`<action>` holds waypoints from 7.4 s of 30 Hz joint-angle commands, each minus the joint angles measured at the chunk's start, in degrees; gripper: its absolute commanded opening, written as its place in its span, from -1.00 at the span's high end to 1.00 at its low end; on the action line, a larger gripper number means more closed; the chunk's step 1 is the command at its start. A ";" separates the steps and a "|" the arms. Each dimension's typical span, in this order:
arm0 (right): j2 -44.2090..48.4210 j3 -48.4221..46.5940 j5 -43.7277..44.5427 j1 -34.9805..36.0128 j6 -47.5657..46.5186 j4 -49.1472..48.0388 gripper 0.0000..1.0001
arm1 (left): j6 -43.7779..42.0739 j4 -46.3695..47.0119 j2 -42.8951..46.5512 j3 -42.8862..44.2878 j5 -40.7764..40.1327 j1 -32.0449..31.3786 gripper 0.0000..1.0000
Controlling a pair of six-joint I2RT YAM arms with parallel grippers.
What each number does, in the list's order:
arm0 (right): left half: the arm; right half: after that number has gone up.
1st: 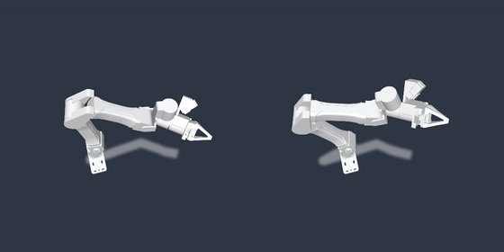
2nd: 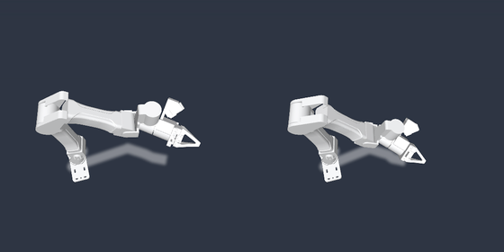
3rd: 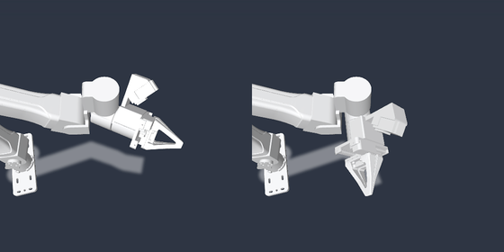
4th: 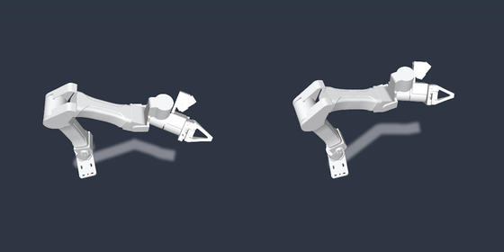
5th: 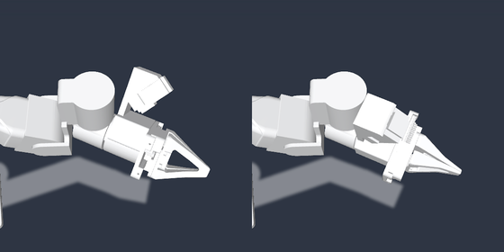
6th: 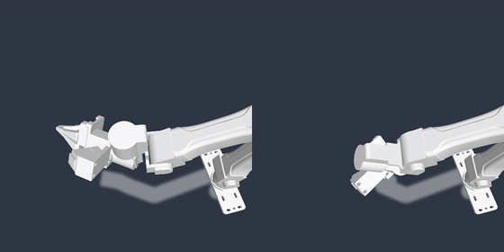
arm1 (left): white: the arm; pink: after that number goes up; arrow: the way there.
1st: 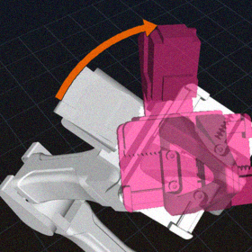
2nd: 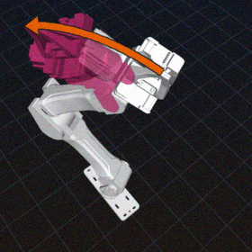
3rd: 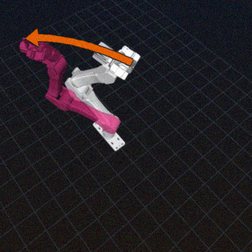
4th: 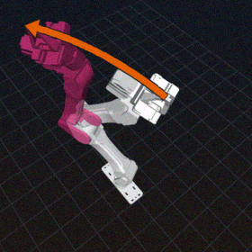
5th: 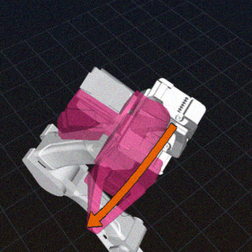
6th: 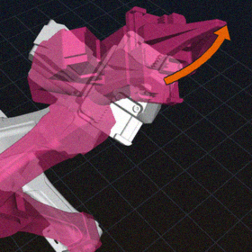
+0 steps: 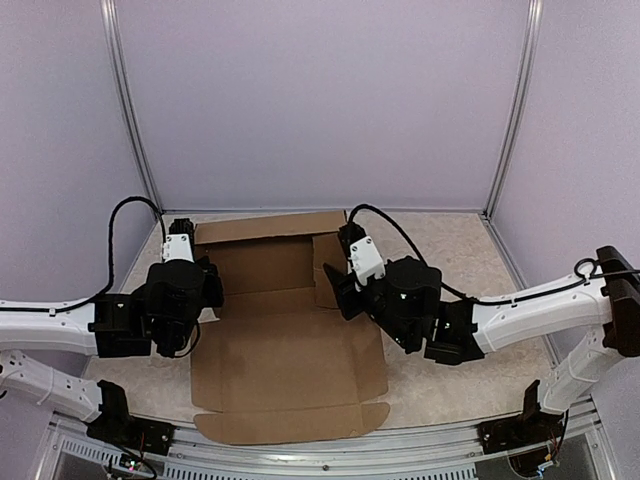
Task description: Fold the paper box
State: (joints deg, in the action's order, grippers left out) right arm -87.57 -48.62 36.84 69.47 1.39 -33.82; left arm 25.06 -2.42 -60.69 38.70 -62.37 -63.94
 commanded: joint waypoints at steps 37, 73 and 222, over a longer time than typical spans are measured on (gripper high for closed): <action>2.25 16.23 -7.38 1.72 9.39 -7.86 -0.24 | 9.39 -0.61 3.49 -0.04 13.00 0.98 1.00; -0.51 3.38 -0.93 2.07 -6.52 -14.08 0.23 | 8.96 -1.36 0.29 0.78 13.22 0.80 1.00; -11.66 11.35 -20.24 -13.69 -6.74 -35.75 1.00 | -2.91 -20.01 22.46 6.66 32.03 6.59 -0.67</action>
State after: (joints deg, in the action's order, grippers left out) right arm -97.30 -39.18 27.83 57.17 -4.12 -58.65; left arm 28.51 -24.03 -37.82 41.15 -35.55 -59.13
